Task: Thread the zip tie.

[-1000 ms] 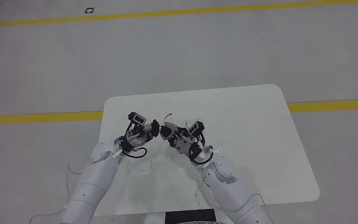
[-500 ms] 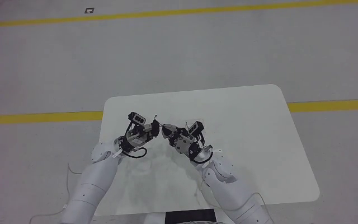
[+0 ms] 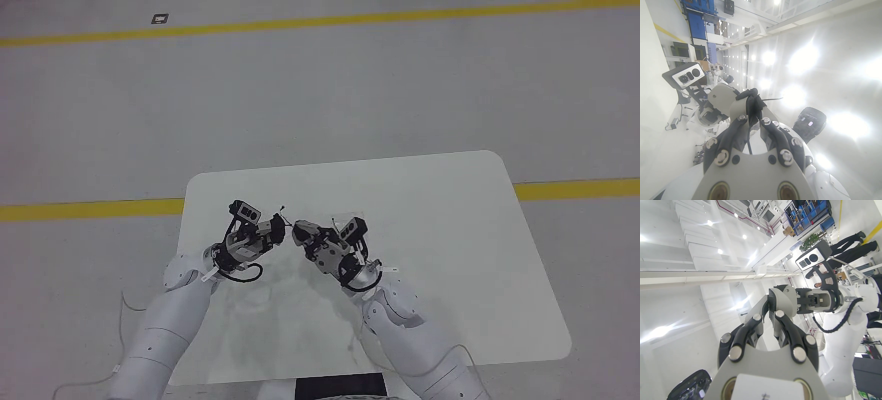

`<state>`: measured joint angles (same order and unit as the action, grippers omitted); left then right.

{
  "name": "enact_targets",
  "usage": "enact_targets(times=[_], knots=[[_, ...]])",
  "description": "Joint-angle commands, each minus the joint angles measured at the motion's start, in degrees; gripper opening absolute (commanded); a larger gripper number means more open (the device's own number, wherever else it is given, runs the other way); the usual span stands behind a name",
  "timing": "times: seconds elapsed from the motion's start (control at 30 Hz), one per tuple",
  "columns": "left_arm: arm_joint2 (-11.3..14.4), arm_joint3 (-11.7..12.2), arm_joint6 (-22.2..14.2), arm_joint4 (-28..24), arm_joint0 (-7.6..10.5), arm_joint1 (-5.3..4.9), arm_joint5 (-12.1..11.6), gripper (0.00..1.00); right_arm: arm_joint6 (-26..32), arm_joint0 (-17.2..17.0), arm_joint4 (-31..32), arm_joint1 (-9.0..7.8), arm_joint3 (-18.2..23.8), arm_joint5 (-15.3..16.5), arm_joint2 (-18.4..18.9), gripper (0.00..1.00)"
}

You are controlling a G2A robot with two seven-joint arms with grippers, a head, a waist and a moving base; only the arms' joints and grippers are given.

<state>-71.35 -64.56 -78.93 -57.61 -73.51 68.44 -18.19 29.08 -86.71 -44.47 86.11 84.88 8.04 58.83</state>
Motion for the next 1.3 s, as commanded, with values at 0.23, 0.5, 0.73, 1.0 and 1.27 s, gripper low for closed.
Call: enact_targets(times=[0.23, 0.5, 0.73, 1.0, 1.27], knots=[[0.00, 0.00, 0.00, 0.00, 0.00, 0.00, 0.00, 0.00, -0.71, -0.01, -0.54, -0.23, -0.11, 0.01, 0.34, 0.00], [0.00, 0.00, 0.00, 0.00, 0.00, 0.00, 0.00, 0.00, 0.38, -0.27, -0.88, -0.49, 0.44, -0.81, 0.10, 0.25], [0.00, 0.00, 0.00, 0.00, 0.00, 0.00, 0.00, 0.00, 0.57, -0.35, -0.92, -0.68, 0.49, -1.12, -0.16, 0.22], [0.00, 0.00, 0.00, 0.00, 0.00, 0.00, 0.00, 0.00, 0.28, 0.34, -1.48, -0.63, 0.01, -0.99, -0.99, 0.17], [0.00, 0.00, 0.00, 0.00, 0.00, 0.00, 0.00, 0.00, 0.24, 0.67, -1.81, -0.65, -0.16, -0.72, -1.56, 0.18]])
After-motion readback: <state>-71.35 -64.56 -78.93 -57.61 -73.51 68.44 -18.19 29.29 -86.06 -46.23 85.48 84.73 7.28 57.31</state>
